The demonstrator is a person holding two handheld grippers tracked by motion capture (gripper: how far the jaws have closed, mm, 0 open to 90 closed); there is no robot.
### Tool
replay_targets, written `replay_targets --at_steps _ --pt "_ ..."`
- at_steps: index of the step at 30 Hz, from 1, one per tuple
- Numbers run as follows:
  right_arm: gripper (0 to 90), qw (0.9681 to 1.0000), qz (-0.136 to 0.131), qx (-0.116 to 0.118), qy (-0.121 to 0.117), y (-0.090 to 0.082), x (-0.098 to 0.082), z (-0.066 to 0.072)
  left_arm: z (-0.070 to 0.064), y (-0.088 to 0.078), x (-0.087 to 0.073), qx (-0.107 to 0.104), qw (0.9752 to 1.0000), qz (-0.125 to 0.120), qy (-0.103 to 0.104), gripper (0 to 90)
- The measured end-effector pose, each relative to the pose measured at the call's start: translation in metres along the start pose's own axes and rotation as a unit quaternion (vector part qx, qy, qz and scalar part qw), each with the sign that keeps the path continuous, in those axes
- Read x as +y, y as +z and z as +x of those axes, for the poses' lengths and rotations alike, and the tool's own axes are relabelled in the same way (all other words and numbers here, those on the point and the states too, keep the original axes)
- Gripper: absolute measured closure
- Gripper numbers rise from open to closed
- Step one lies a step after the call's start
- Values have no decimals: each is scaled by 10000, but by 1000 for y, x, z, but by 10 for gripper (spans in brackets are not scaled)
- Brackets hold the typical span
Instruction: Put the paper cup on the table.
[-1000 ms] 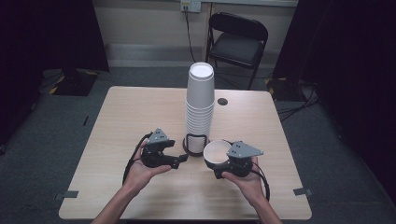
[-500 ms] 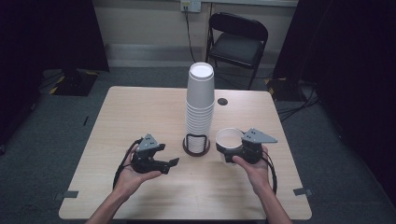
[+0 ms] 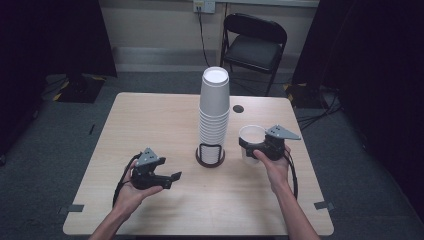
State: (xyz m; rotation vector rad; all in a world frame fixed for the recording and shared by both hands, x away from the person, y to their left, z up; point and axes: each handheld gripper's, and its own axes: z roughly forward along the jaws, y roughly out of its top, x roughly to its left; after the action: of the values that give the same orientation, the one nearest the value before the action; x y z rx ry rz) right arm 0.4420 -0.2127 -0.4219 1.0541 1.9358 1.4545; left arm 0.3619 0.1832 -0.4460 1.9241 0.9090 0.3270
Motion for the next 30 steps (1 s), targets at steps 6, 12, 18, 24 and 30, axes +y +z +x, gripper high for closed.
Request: replay_targets --at_steps 6,12,18,24,30 --pt "96 9998 87 -146 105 16 -4 -11 3 -4 2 -86 9999 -36 -115 256" --pt "97 9994 160 -246 180 30 -8 -18 2 -2 0 64 9999 -65 -94 197" --pt "93 9990 55 -172 419 43 -19 -27 3 2 -4 160 9997 -27 -170 162" --pt "90 9988 76 -281 401 48 -25 -30 1 3 -4 133 9996 23 -241 162" --pt "88 9990 205 -244 314 44 -25 -28 2 3 -5 231 9994 26 -252 166"
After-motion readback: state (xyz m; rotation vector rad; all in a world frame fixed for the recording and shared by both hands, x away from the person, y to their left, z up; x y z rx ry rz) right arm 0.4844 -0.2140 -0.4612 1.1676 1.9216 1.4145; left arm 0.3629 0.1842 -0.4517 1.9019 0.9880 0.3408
